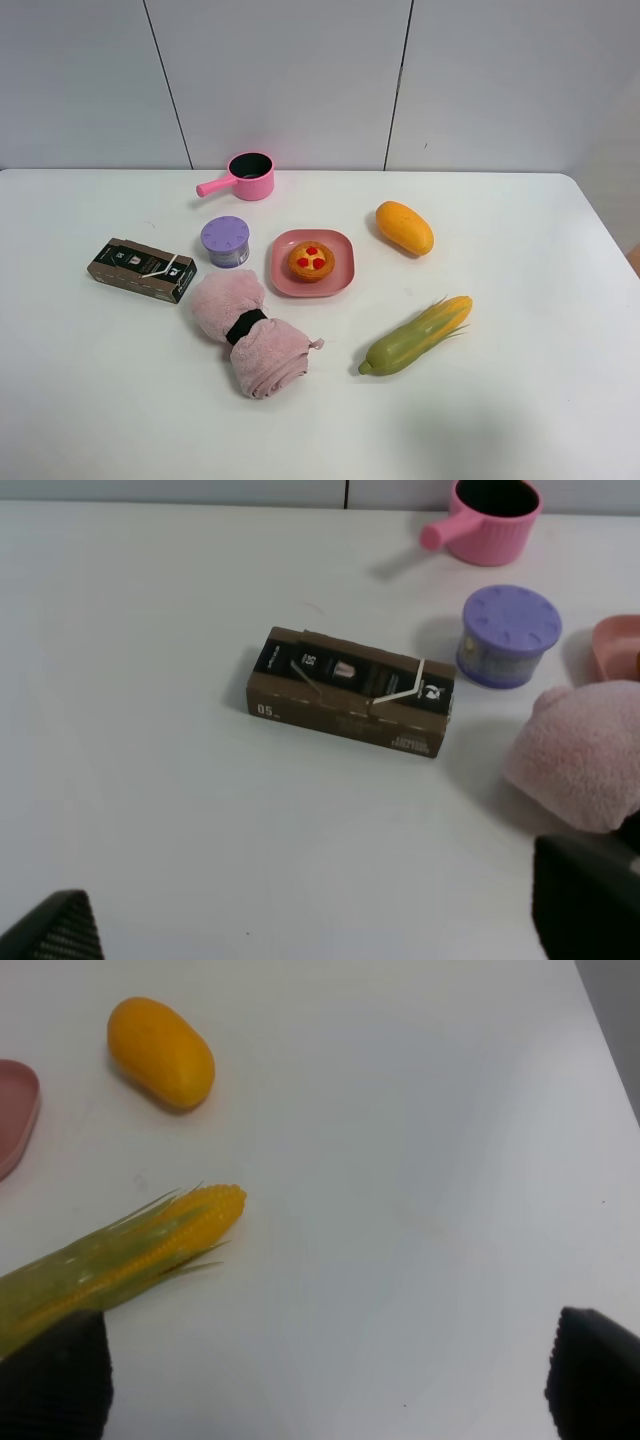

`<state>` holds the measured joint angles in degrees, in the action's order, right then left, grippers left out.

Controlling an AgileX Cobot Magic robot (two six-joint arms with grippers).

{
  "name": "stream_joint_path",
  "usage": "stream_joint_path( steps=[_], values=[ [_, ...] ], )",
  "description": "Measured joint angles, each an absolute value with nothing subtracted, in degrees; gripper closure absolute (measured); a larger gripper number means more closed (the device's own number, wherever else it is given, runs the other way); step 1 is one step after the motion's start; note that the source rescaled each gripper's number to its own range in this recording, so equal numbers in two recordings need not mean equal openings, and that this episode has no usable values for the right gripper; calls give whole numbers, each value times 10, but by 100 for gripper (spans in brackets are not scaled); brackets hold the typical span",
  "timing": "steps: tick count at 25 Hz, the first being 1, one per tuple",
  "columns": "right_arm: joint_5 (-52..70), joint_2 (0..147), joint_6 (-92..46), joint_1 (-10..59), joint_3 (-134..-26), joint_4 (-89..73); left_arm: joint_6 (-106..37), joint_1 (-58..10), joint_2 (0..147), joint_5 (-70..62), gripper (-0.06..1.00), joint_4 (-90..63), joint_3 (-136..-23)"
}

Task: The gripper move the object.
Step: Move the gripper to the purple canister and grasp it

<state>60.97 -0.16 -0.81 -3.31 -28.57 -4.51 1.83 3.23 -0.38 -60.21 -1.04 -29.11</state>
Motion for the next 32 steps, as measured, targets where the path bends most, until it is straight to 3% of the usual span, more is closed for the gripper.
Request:
stream_joint_path(
  steps=[1, 32],
  values=[
    [610, -2, -8, -33, -286, -45, 18, 32, -4, -602, 25, -10, -291],
    [610, -2, -8, -33, -286, -45, 24, 32, 6, -602, 25, -12, -295]
  ],
)
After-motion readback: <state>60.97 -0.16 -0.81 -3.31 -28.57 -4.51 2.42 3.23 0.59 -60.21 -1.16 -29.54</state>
